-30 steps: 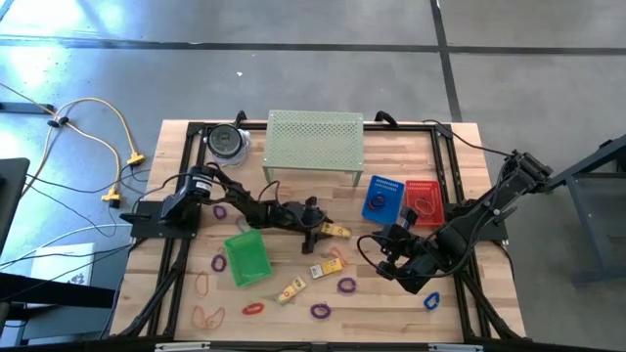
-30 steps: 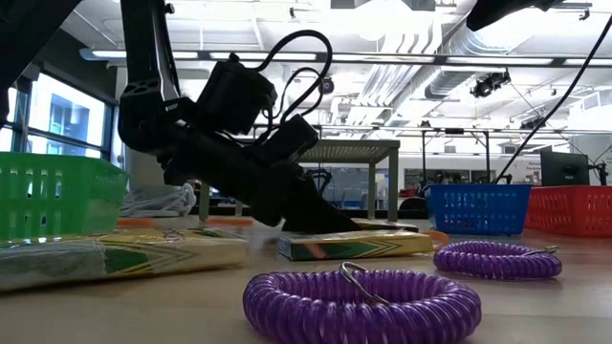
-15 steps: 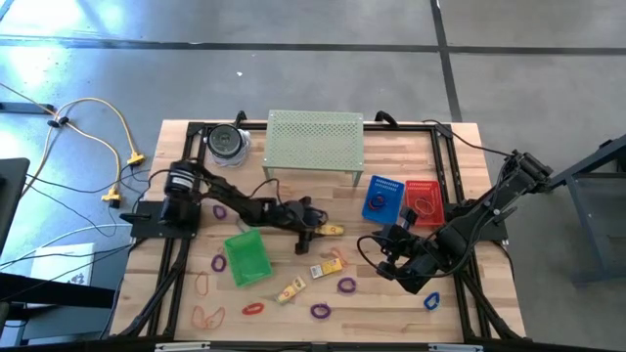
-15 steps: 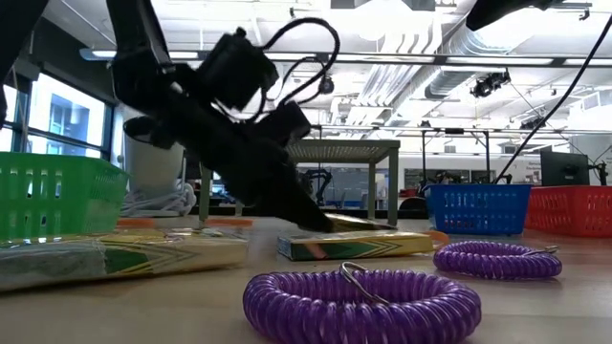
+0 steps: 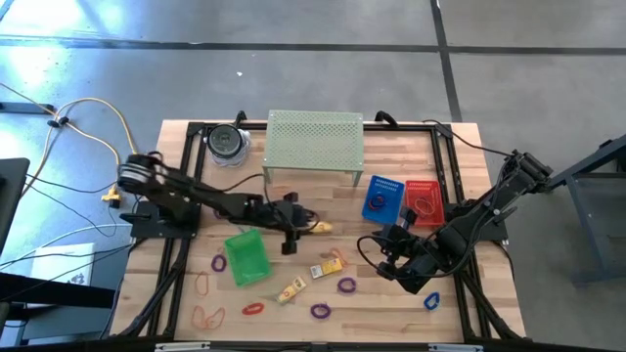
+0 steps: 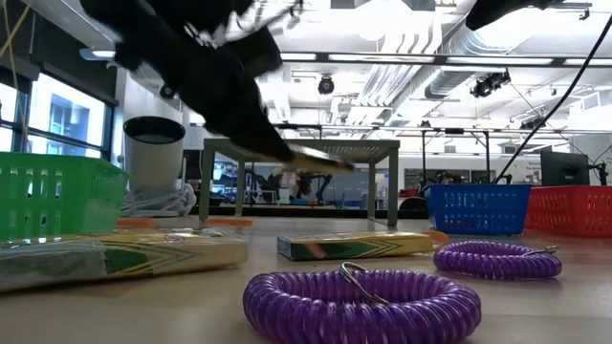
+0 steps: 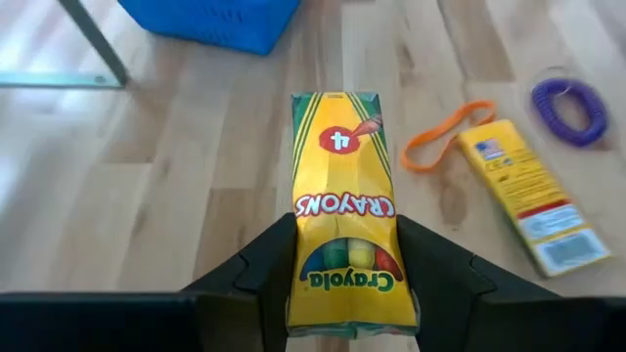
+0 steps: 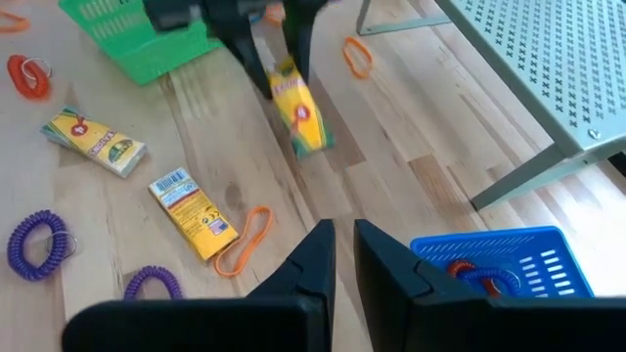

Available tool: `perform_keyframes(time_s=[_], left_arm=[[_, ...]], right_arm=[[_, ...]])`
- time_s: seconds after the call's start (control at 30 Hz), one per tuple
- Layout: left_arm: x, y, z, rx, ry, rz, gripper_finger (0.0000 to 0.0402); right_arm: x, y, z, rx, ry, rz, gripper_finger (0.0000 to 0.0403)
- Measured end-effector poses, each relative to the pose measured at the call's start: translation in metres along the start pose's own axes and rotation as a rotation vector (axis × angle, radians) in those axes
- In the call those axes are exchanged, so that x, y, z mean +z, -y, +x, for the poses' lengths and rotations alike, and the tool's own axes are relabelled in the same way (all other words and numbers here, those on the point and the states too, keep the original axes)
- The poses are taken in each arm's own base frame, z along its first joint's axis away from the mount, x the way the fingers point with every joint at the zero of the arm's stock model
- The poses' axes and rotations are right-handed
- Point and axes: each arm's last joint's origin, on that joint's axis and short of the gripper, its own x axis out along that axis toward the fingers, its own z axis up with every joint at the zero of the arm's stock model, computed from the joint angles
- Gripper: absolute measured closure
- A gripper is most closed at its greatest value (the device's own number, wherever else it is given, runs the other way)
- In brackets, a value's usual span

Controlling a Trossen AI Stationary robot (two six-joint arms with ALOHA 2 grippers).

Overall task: Pick & Place Office Desk Supplies
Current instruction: Put the crayon box into the green bin

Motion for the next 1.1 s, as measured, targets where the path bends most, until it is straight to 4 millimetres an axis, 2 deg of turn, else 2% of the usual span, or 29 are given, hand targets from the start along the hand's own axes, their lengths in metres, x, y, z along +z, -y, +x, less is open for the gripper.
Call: perform_keyframes(time_s=[0.17, 0.37, 0.57, 0.87, 1.1], left_arm=[[0.008, 0.008, -0.036, 0.064, -0.021, -0.006, 0.0254], [-0.002, 0.011, -0.073, 0.074, -0.185, -0.111, 0.0254], [-0.007, 0.024, -0.091, 0.048, -0.290, -0.098, 0.0254], [0.027, 0.038, -0.128, 0.058, -0.400, -0.162, 0.0254], [0.014, 0.047, -0.147, 0.066, -0.631, -0.389, 0.0254]], right_arm=[[0.001, 0.000, 0.000, 0.004, 0.005, -0.008, 0.0374], [0.003, 0.001, 0.003, -0.002, 0.007, -0.035, 0.0374], [0.005, 0.002, 0.004, -0.026, 0.036, -0.058, 0.0374], [0.007, 0.003, 0.005, -0.037, 0.049, -0.067, 0.0374], [0.007, 0.002, 0.005, -0.037, 0.049, -0.070, 0.0374]])
